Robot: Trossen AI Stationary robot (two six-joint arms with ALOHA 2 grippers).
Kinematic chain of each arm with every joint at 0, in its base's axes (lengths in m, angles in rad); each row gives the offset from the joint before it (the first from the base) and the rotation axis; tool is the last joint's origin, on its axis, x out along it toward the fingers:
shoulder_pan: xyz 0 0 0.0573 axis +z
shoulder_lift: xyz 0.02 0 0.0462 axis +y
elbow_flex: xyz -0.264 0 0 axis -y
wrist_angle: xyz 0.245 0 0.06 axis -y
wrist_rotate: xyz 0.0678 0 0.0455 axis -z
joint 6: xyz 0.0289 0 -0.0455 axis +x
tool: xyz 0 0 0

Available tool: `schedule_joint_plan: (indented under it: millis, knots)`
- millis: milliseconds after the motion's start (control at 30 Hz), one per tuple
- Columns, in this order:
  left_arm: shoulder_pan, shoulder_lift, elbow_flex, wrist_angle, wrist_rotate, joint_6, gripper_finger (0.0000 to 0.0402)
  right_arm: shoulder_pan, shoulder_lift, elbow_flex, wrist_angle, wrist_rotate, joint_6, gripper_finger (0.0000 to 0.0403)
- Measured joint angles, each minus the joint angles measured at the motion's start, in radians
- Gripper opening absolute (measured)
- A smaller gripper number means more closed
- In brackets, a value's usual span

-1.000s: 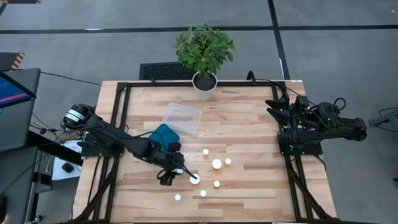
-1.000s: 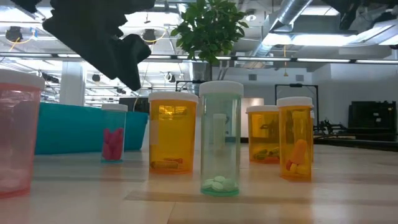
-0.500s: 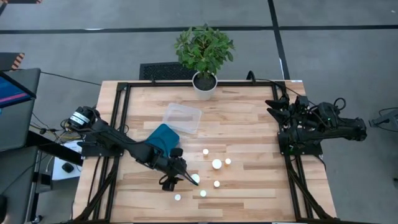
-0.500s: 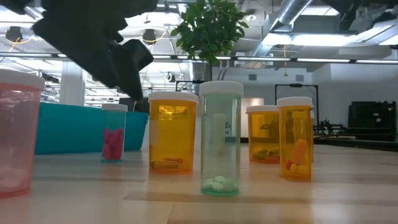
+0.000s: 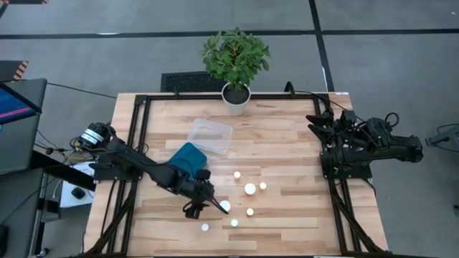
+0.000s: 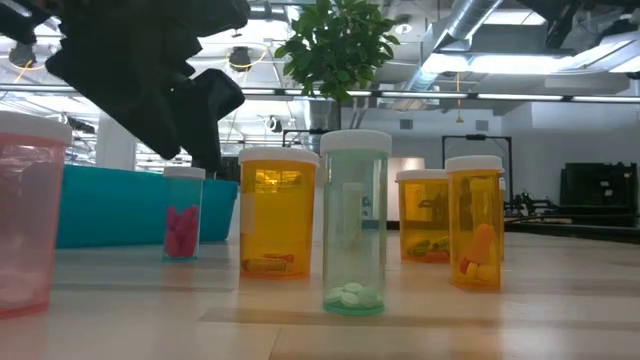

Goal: Pick and place medicine bottles into bin by pill shape (circle, oval)
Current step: Put the blue pill bottle into the blue bin

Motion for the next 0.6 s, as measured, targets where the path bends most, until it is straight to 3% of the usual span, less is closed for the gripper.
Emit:
schedule_joint_plan:
  millis: [600]
  knots:
    - [0.039,0.01,0.0,-0.031,0.048,0.057,0.022,0.0,0.0,0.0,0.0,0.0,-0.001,0.0217]
